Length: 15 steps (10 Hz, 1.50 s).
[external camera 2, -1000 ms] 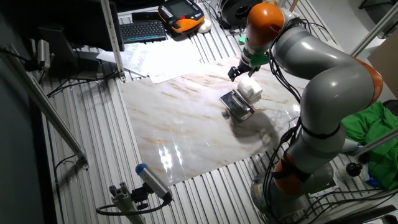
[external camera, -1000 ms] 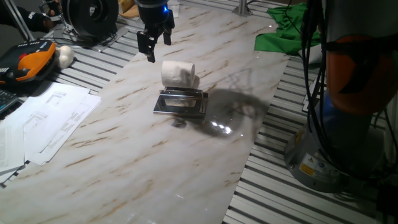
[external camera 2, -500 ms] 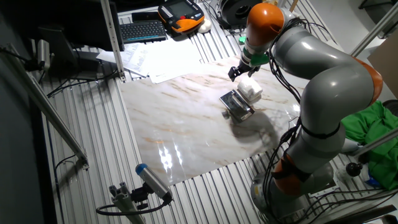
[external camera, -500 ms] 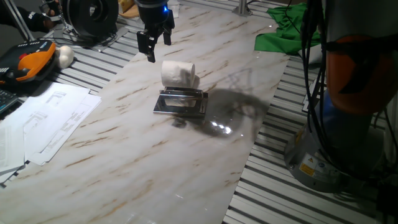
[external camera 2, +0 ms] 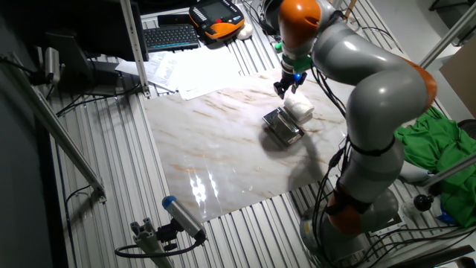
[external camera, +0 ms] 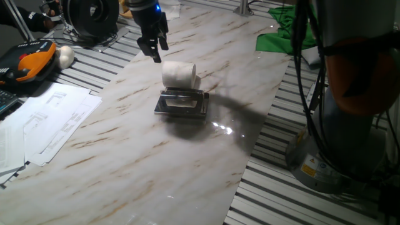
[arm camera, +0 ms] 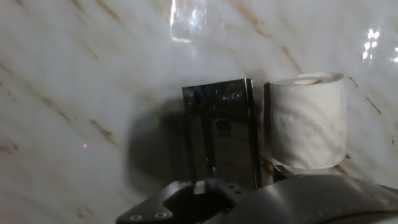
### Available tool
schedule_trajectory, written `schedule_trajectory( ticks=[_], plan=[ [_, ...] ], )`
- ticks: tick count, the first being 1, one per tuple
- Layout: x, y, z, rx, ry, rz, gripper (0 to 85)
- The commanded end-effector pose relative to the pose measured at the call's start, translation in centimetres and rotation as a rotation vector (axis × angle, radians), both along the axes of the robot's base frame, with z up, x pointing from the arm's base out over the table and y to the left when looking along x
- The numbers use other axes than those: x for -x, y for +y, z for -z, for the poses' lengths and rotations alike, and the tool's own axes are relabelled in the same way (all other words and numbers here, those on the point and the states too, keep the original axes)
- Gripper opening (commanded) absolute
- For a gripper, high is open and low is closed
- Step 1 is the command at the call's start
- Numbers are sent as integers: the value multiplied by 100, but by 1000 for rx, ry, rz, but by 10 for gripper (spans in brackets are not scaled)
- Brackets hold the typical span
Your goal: Put the toilet paper on its holder
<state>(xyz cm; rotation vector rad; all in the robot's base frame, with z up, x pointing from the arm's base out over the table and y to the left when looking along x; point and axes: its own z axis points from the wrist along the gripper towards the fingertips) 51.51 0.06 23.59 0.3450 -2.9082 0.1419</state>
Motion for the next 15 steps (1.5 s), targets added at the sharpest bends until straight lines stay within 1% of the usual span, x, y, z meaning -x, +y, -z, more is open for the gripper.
schedule_trajectory(
  ticks=[1, 2, 3, 6, 15],
  plan=[
    [1, 0, 0, 1, 4, -40, 0],
    [3, 1, 1, -1, 3, -50, 0],
    [6, 1, 3, -5, -5, -54, 0],
    [8, -1, 4, -3, -14, -39, 0],
    [4, -1, 2, -2, -4, -39, 0]
  ],
)
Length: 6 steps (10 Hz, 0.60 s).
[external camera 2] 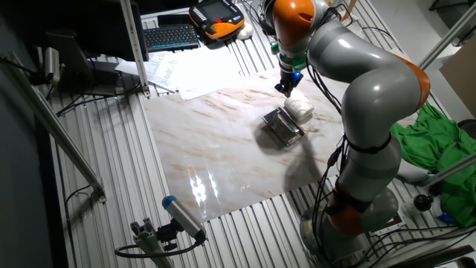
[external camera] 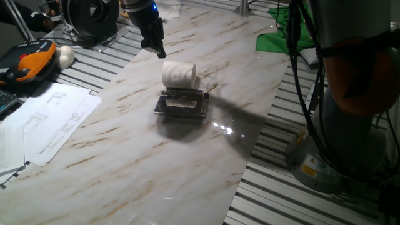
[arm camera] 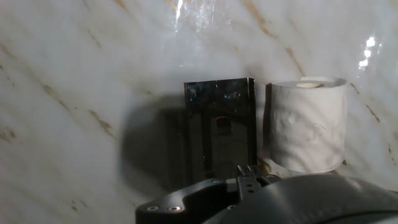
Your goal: Put the toilet paper on its holder
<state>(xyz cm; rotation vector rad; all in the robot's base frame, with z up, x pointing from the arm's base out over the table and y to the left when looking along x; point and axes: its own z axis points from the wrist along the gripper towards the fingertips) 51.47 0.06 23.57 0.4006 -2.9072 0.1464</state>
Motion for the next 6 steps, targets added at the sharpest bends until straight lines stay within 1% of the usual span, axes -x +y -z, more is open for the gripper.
schedule_trajectory(
  ticks=[1, 5, 6],
  plan=[
    [0, 0, 0, 2, 0, 8, 0],
    [-1, -1, -1, 2, 10, 3, 0],
    [-1, -1, -1, 2, 8, 1, 0]
  ],
)
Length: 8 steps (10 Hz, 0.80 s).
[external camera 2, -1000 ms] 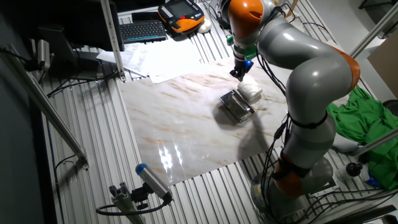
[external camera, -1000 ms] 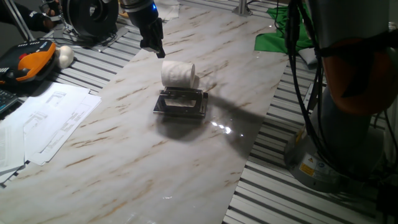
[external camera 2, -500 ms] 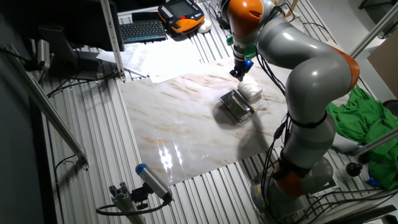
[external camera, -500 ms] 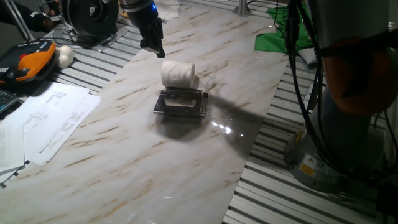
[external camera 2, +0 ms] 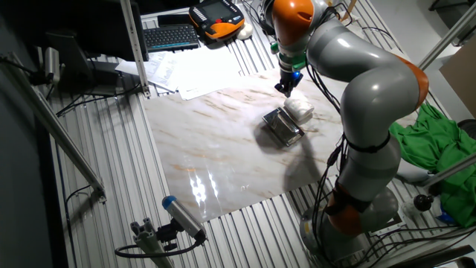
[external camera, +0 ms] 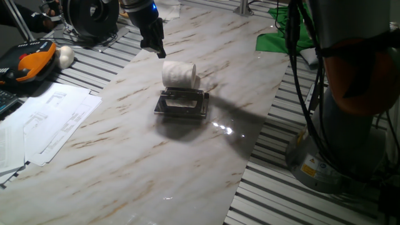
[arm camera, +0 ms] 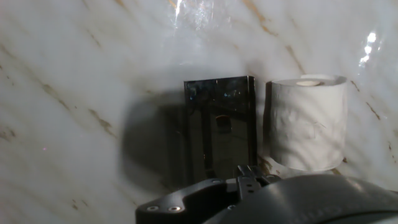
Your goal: Put the toilet paper on its holder
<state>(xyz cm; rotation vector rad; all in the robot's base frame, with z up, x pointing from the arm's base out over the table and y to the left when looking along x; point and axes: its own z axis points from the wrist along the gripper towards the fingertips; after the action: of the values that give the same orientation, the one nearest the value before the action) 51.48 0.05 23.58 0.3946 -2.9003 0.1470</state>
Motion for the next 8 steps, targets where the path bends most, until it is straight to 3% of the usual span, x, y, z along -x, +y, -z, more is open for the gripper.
schedule_trajectory(
  ticks=[1, 2, 3, 4, 6, 8],
  plan=[
    [0, 0, 0, -3, -5, 9, 0],
    [0, 0, 0, -39, -44, 15, 0],
    [0, 0, 0, -109, -73, 21, 0],
    [0, 0, 0, -154, -109, 22, 0],
    [0, 0, 0, -117, -135, 49, 0],
    [0, 0, 0, -112, -126, 89, 0]
  ],
)
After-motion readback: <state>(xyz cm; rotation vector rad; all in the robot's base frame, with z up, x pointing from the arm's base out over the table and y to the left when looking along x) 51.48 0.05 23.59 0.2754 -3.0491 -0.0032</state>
